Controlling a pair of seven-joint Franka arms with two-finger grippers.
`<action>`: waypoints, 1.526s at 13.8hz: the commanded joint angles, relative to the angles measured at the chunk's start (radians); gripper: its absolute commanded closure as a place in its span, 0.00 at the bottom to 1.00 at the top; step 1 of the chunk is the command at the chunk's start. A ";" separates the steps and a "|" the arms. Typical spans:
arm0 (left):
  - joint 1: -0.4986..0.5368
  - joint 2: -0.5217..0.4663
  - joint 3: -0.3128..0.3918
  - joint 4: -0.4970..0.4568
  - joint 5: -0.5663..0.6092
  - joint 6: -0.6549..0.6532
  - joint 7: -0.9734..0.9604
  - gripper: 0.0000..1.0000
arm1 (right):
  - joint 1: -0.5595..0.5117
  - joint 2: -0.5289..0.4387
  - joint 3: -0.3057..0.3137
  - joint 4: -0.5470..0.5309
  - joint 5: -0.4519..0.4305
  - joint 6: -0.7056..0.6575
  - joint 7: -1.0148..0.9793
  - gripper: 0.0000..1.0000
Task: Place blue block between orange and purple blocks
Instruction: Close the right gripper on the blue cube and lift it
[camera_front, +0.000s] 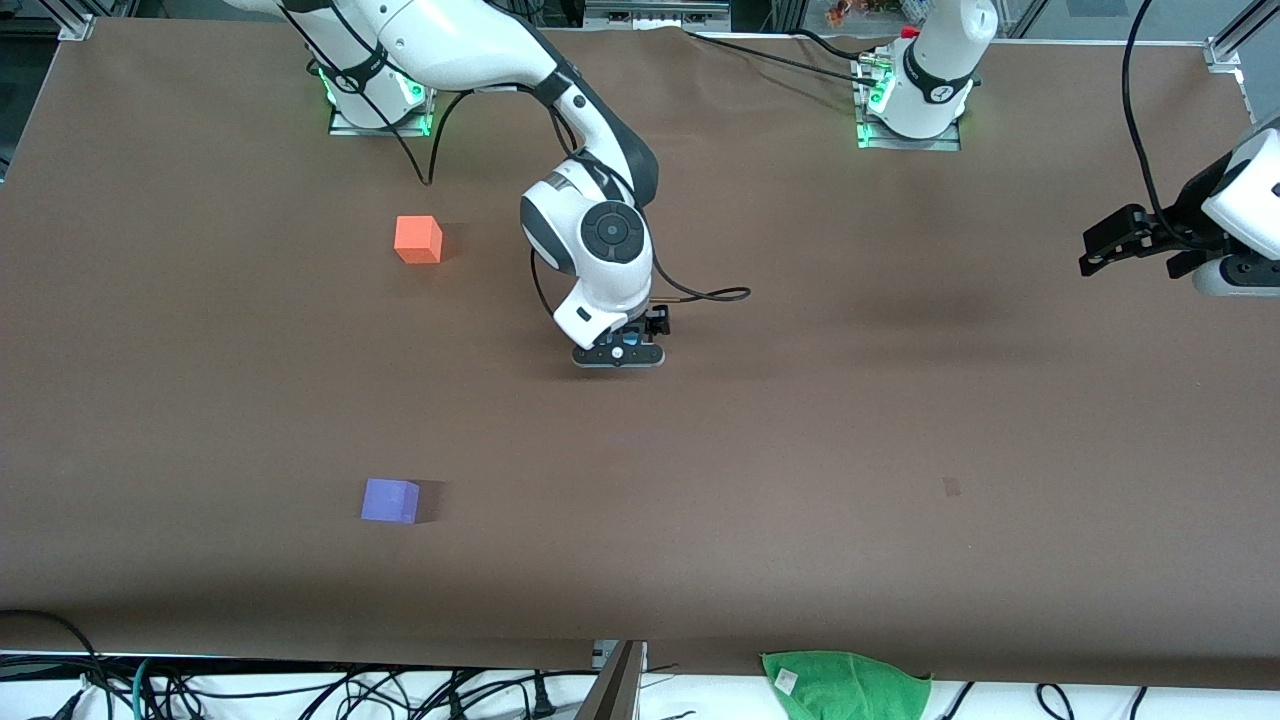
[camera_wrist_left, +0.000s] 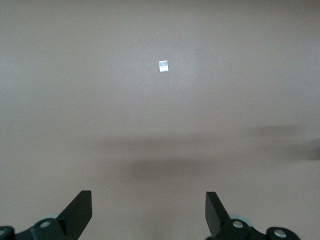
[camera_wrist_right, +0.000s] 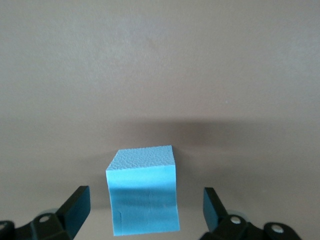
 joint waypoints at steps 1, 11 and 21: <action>-0.004 -0.001 -0.013 0.015 0.023 -0.004 -0.013 0.00 | 0.027 0.029 -0.009 0.008 0.006 0.000 -0.006 0.00; -0.002 0.008 -0.013 0.012 0.023 0.002 -0.011 0.00 | 0.032 0.042 -0.001 -0.004 0.007 0.001 -0.002 0.01; -0.004 0.011 -0.015 0.013 0.023 0.004 -0.014 0.00 | 0.021 0.030 -0.004 0.008 0.006 -0.013 -0.039 0.56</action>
